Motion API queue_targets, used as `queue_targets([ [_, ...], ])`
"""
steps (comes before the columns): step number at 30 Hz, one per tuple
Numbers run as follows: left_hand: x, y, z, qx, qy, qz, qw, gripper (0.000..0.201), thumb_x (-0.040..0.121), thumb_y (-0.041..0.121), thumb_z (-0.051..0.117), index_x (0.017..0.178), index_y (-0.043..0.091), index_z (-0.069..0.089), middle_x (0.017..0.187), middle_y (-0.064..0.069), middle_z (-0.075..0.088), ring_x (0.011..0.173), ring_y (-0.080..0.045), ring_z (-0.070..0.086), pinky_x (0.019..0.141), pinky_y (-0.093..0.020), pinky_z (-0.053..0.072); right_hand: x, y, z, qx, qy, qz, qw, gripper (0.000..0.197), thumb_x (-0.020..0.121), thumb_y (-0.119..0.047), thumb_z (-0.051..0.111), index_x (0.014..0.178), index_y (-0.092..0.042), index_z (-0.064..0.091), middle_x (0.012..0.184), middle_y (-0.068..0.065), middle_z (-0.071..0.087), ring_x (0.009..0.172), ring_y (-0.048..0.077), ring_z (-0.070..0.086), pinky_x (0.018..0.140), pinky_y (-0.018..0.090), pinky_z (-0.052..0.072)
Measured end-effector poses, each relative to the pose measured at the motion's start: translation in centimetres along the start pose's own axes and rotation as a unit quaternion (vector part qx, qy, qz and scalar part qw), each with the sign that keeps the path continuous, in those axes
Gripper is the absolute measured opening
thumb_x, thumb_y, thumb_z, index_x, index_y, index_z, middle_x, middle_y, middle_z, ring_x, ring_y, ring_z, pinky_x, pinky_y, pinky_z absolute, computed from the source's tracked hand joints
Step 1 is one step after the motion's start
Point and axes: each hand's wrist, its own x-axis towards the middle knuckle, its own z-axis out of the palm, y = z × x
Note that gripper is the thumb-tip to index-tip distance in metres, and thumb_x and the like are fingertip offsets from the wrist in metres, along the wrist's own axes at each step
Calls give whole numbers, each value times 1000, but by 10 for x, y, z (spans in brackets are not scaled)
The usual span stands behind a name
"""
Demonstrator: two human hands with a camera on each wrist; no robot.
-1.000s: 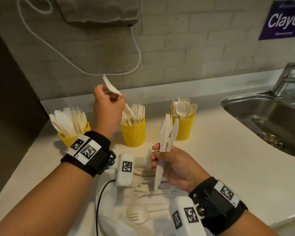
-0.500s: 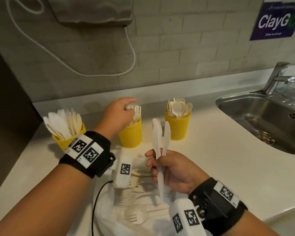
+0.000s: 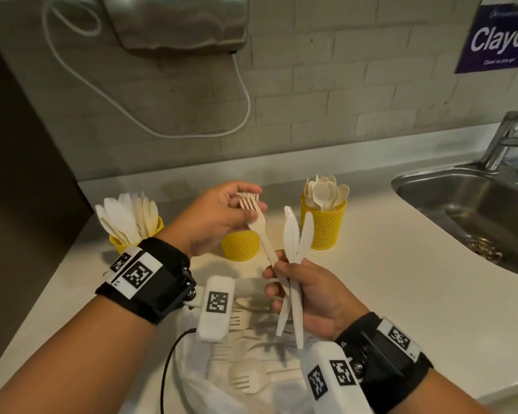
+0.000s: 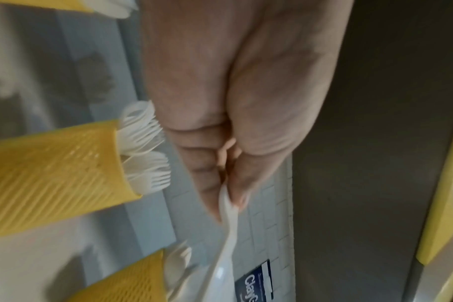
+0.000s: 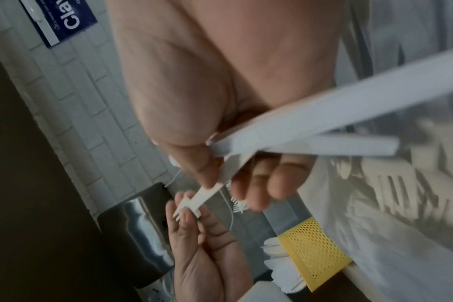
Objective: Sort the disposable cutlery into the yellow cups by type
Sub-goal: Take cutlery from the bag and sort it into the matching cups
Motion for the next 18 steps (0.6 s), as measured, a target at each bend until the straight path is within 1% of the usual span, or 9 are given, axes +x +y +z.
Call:
queue_targets([
  [2, 7, 8, -9, -23, 100, 53, 993, 34, 85, -10, 54, 97, 21, 58, 93, 1, 71, 90, -15, 67, 71, -26, 54, 2, -2, -3, 1, 57, -29, 998, 6, 89, -9, 54, 94, -10, 57, 79, 12, 65, 69, 23, 61, 59, 32, 52],
  [4, 13, 19, -20, -6, 194, 116, 974, 32, 88, -5, 54, 93, 26, 58, 94, 5, 69, 88, -11, 66, 69, -23, 53, 3, -2, -10, 4, 101, -60, 993, 9, 92, -16, 53, 95, -10, 59, 75, 10, 65, 67, 21, 61, 60, 31, 52],
  [6, 21, 24, -33, 53, 263, 161, 950, 28, 89, 2, 55, 94, 30, 59, 100, 5, 65, 94, -10, 63, 75, -26, 54, 4, -2, -15, 27, 127, -78, 988, 8, 93, -21, 53, 94, -12, 55, 61, 4, 55, 51, 14, 51, 49, 26, 47],
  [8, 29, 23, -40, 136, 308, 175, 925, 26, 89, 9, 57, 102, 32, 60, 105, 1, 62, 99, -16, 62, 86, -35, 54, 2, -2, -21, 41, 148, -85, 984, 8, 93, -24, 53, 90, -16, 50, 52, -1, 41, 40, 9, 36, 39, 21, 36],
  [10, 38, 13, -41, 212, 311, 165, 912, 28, 90, 13, 55, 110, 31, 60, 111, -4, 61, 100, -19, 60, 90, -36, 52, -3, -3, -24, 56, 153, -79, 983, 10, 91, -25, 54, 89, -18, 47, 53, -1, 36, 39, 10, 31, 38, 20, 32],
  [13, 46, -5, -29, 334, 258, 123, 898, 32, 93, 13, 52, 124, 19, 57, 123, -10, 55, 104, -19, 55, 87, -23, 41, -10, -5, -25, 78, 132, -84, 985, 10, 88, -20, 46, 94, -15, 51, 59, 3, 38, 47, 16, 34, 48, 26, 32],
  [15, 45, -17, -20, 392, 211, 89, 891, 38, 93, 15, 54, 131, 13, 53, 136, -12, 45, 120, -26, 48, 96, -26, 35, -15, -8, -23, 66, 127, -104, 984, 17, 89, -16, 39, 98, -13, 54, 62, 5, 41, 52, 18, 36, 54, 30, 33],
  [17, 39, -21, -15, 424, 191, 57, 883, 47, 91, 24, 58, 136, 12, 48, 153, -9, 23, 139, -29, 25, 111, -33, 23, -18, -11, -21, 35, 117, -120, 985, 22, 93, -11, 36, 104, -11, 55, 63, 5, 46, 56, 18, 41, 57, 32, 38],
  [18, 32, -19, -15, 445, 194, 47, 873, 50, 91, 28, 58, 137, 13, 46, 157, -5, 10, 144, -29, 13, 115, -37, 16, -18, -12, -20, 12, 111, -124, 986, 22, 95, -8, 36, 107, -10, 55, 64, 5, 48, 58, 18, 44, 59, 32, 41],
])
